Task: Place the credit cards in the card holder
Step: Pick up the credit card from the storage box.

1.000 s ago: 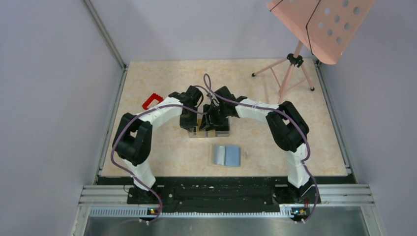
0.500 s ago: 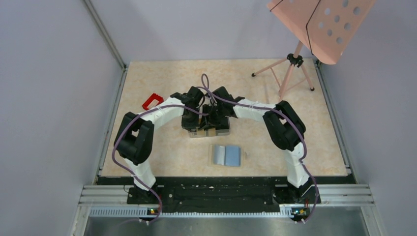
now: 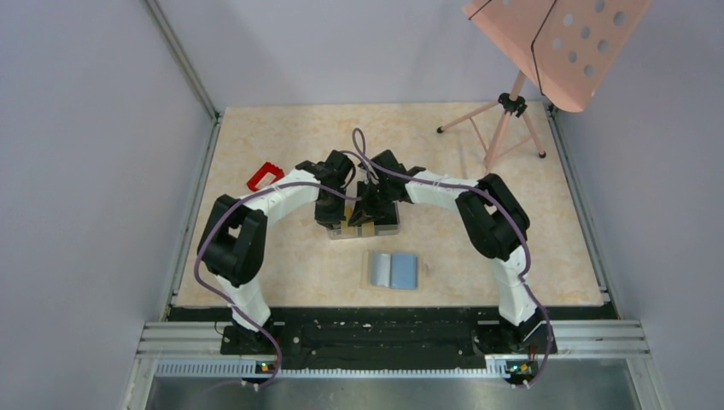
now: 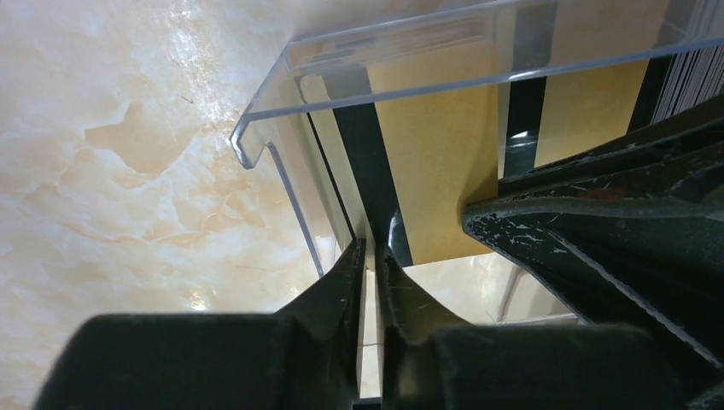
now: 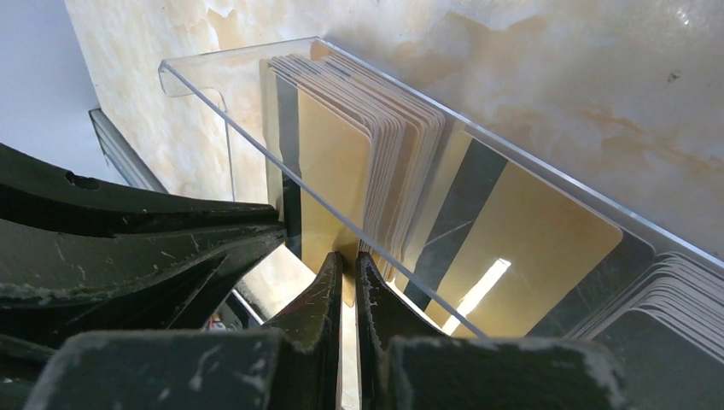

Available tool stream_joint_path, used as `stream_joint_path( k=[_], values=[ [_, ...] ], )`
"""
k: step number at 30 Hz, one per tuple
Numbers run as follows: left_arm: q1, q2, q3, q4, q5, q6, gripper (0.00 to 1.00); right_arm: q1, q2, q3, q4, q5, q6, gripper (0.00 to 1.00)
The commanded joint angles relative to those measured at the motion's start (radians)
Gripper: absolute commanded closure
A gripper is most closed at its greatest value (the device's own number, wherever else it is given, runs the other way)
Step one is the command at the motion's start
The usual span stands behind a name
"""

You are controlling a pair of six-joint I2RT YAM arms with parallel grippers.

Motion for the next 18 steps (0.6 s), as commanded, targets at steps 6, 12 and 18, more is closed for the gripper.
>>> stream_joint_path(
  k=[6,12,18],
  values=[
    [-0.009,-0.064,0.022,-0.020,0.001,0.016,0.71,0.017,-0.091,0.028,-0.154,0.093,-0.111,1.00],
    [-0.009,-0.111,0.034,-0.023,-0.005,0.004,0.69,0.013,-0.146,0.029,-0.169,0.081,-0.132,1.00],
    [0.010,-0.208,-0.013,0.072,0.122,-0.045,0.63,-0.011,-0.178,0.022,-0.165,0.016,-0.128,1.00]
  ],
)
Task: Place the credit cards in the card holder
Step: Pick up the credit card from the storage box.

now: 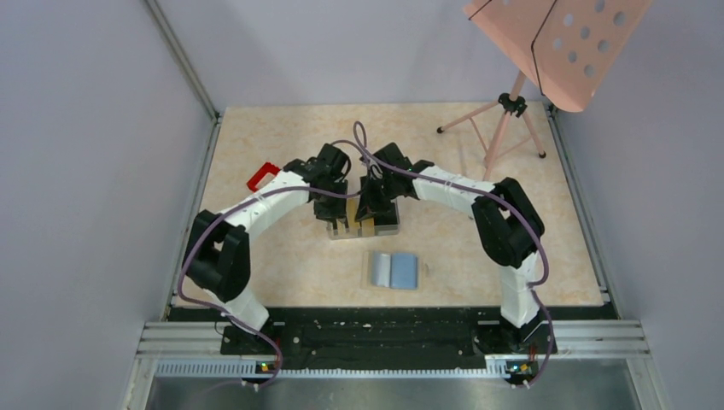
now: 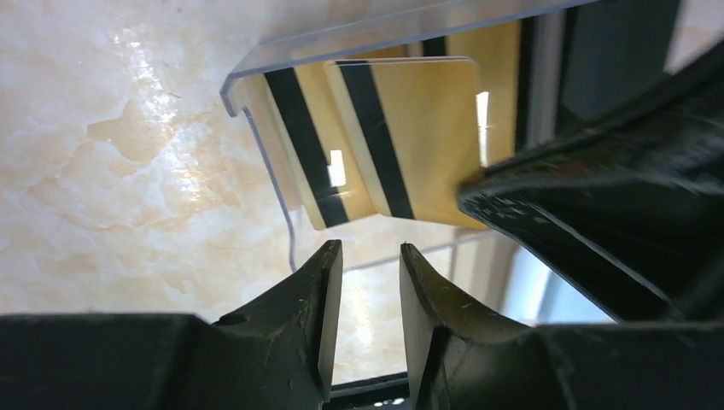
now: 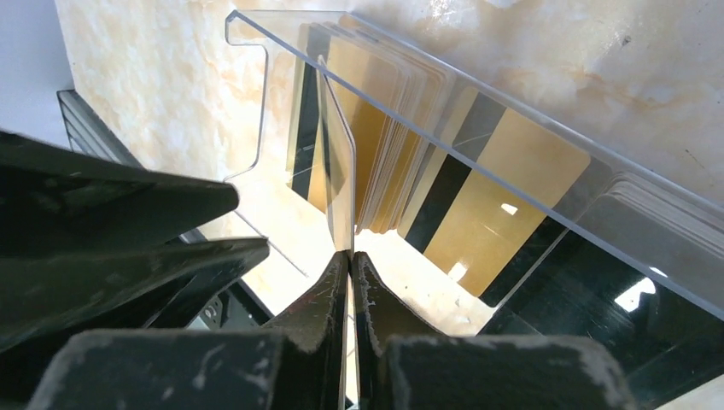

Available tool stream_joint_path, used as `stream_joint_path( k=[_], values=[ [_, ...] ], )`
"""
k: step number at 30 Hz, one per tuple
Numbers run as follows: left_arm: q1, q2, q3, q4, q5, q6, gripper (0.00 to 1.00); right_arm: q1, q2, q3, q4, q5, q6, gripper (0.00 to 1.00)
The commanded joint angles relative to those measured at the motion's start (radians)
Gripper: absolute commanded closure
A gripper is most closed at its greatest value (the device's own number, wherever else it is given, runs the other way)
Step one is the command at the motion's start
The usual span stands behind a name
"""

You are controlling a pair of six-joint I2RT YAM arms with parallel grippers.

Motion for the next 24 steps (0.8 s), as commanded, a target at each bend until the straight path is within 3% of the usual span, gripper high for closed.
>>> stream_joint_path(
  k=[1,14,22,24],
  values=[
    [0.019,-0.122,-0.030,0.097,0.106,-0.050,0.62,-0.020,-0.076,0.015,-0.044,-0.059,-0.014,1.00],
    [0.150,-0.334,-0.345,0.509,0.457,-0.256,0.55,-0.121,-0.225,-0.123,0.056,-0.233,0.074,1.00],
    [0.201,-0.359,-0.502,0.861,0.653,-0.432,0.53,-0.145,-0.312,-0.201,0.127,-0.353,0.157,1.00],
    [0.201,-0.347,-0.502,0.862,0.666,-0.440,0.52,-0.145,-0.333,-0.222,0.152,-0.365,0.177,1.00]
  ],
)
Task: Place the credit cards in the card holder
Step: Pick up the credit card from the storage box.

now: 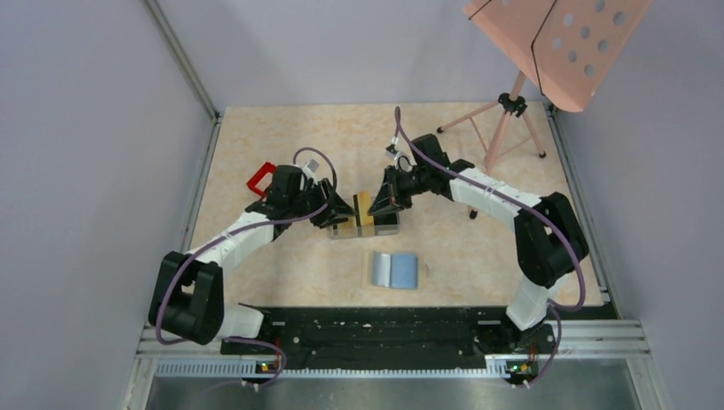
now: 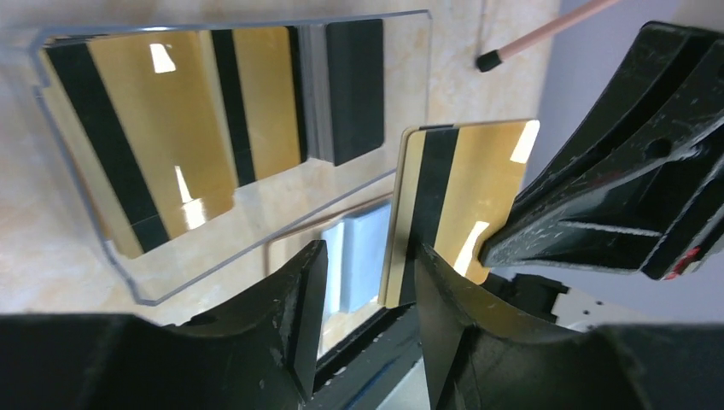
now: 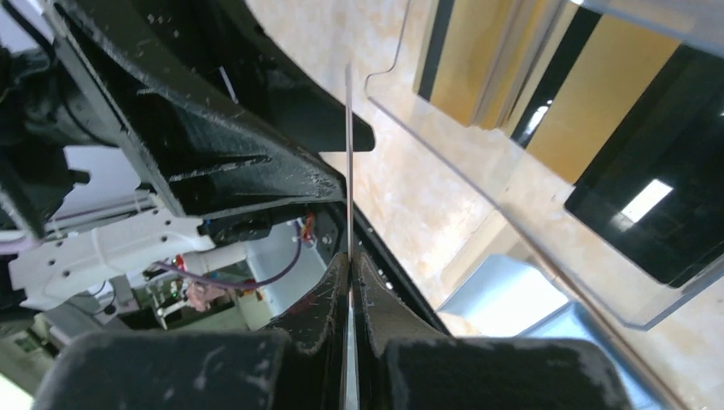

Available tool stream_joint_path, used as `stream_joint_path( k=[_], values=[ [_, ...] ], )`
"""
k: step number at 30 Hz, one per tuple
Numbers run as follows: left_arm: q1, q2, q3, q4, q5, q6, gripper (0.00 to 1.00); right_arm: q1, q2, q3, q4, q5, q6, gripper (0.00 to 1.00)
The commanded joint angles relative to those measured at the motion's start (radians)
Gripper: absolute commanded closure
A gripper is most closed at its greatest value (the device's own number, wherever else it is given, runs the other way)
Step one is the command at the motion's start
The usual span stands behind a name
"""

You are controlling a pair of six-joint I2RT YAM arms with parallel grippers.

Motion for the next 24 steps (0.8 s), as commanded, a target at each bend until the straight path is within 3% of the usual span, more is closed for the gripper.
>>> stream_joint_path(
  k=[1,7,9,12,15,16,21,24],
  values=[
    [0.005,-0.014,-0.009,0.179,0.100,-0.074,0.52,-0.008,-0.093,-0.037,0.093,-0.080,0.068,1.00],
    [0.005,0.002,-0.041,0.310,0.187,-0.130,0.53,-0.009,-0.104,-0.068,0.136,-0.129,0.101,1.00],
    [0.005,0.006,-0.054,0.354,0.215,-0.153,0.58,-0.009,-0.107,-0.073,0.143,-0.133,0.103,1.00],
    [0.005,-0.008,-0.078,0.385,0.227,-0.174,0.73,-0.010,-0.108,-0.080,0.136,-0.119,0.097,1.00],
    [0.005,-0.032,-0.088,0.386,0.231,-0.182,0.98,-0.010,-0.108,-0.083,0.123,-0.092,0.083,1.00],
    [0.005,-0.038,-0.087,0.382,0.235,-0.182,1.00,-0.010,-0.107,-0.083,0.123,-0.087,0.079,1.00],
    [0.003,-0.070,-0.075,0.307,0.224,-0.150,1.00,-0.012,-0.120,-0.079,0.129,-0.059,0.071,0.63],
    [0.002,-0.086,-0.080,0.293,0.211,-0.145,1.00,-0.019,-0.136,-0.101,0.174,-0.060,0.100,0.51]
  ],
)
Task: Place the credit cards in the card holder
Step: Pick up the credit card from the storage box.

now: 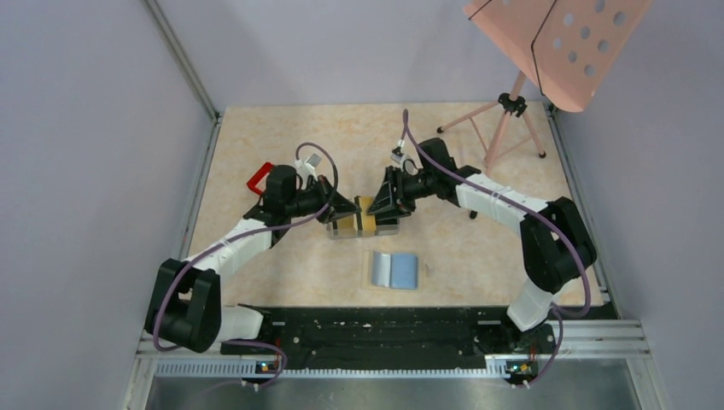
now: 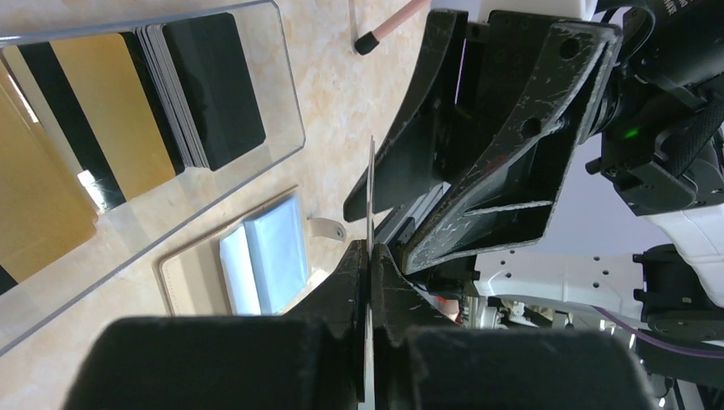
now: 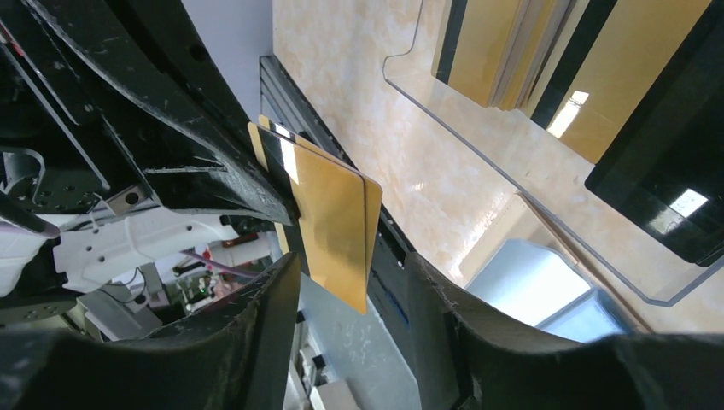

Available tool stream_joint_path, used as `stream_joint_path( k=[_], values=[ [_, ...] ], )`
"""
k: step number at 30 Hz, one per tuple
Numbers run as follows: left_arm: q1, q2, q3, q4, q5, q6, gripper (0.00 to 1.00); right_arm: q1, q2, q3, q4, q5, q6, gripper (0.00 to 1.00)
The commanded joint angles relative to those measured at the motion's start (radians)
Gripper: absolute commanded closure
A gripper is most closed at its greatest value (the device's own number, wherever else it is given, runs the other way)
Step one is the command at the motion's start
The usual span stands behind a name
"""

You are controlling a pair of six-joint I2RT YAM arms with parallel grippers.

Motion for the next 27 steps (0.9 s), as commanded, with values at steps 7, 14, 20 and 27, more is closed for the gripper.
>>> stream_joint_path(
  k=[7,14,20,27],
  values=[
    [-0.009,-0.069,-0.022,0.046,0.023,-0.009,1.00,-0.014,-0.082,-0.039,0.152,-0.004,0.058,0.49],
    [-0.012,-0.104,-0.053,0.108,0.073,-0.014,1.00,-0.090,-0.136,-0.107,0.287,-0.049,0.136,0.48],
    [-0.015,-0.131,-0.080,0.193,0.112,-0.040,1.00,-0.118,-0.155,-0.142,0.343,-0.109,0.150,0.51],
    [-0.020,-0.146,-0.085,0.230,0.119,-0.062,1.00,-0.119,-0.151,-0.180,0.442,-0.153,0.203,0.57]
  ],
)
